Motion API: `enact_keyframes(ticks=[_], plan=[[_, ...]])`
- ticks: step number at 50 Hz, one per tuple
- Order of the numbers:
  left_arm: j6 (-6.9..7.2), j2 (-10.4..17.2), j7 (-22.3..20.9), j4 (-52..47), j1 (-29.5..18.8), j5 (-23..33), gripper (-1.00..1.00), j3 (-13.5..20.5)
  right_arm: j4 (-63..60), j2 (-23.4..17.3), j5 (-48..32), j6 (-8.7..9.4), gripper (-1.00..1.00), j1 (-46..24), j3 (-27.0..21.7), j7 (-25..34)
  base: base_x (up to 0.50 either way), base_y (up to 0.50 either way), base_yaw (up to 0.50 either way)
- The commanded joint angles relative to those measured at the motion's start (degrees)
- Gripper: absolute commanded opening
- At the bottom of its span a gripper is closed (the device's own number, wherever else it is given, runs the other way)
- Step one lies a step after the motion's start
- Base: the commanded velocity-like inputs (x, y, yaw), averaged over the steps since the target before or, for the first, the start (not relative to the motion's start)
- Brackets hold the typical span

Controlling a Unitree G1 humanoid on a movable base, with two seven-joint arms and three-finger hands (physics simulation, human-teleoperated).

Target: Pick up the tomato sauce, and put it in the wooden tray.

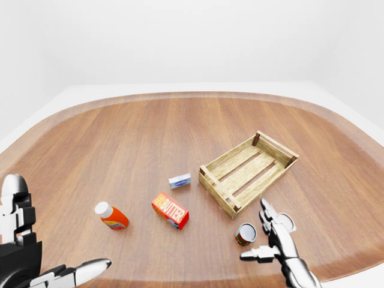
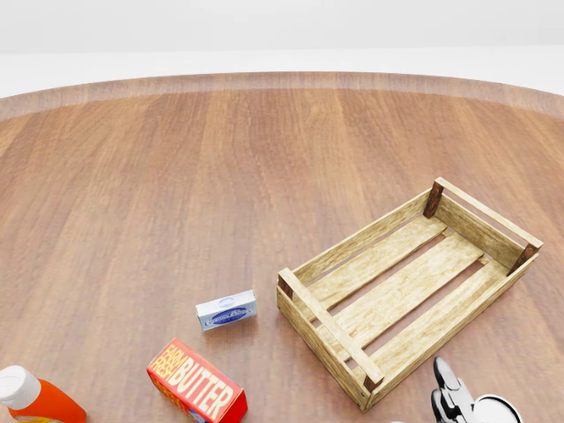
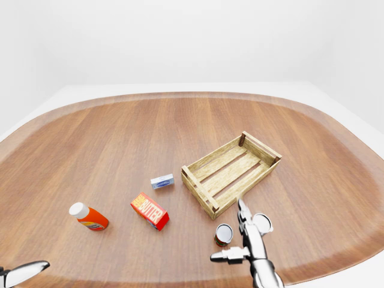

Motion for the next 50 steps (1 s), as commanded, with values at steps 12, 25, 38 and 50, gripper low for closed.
enact_keyframes(ticks=[12,25,38,50], plan=[[0.00,0.01,0.02,0.00,0.04,-0.05,0.99,0.01,3.41,-0.74,-0.84,0.00,1.00,-1.36,0.53,-1.58,0.00,0.00,0.00],[0.00,0.02,-0.03,0.00,0.04,-0.02,1.00,0.00,6.22,-1.40,-1.59,0.00,1.00,-2.49,1.28,-3.23,0.00,0.00,0.00],[0.00,0.00,0.02,0.00,0.03,-0.05,0.99,0.01,10.07,-2.35,-2.25,0.00,1.00,-4.61,1.67,-5.20,0.00,0.00,0.00],[0.00,0.01,0.04,0.00,0.03,-0.05,0.99,0.01,11.15,-2.71,-2.28,0.00,1.00,-5.02,1.95,-5.76,0.00,0.00,0.00]])
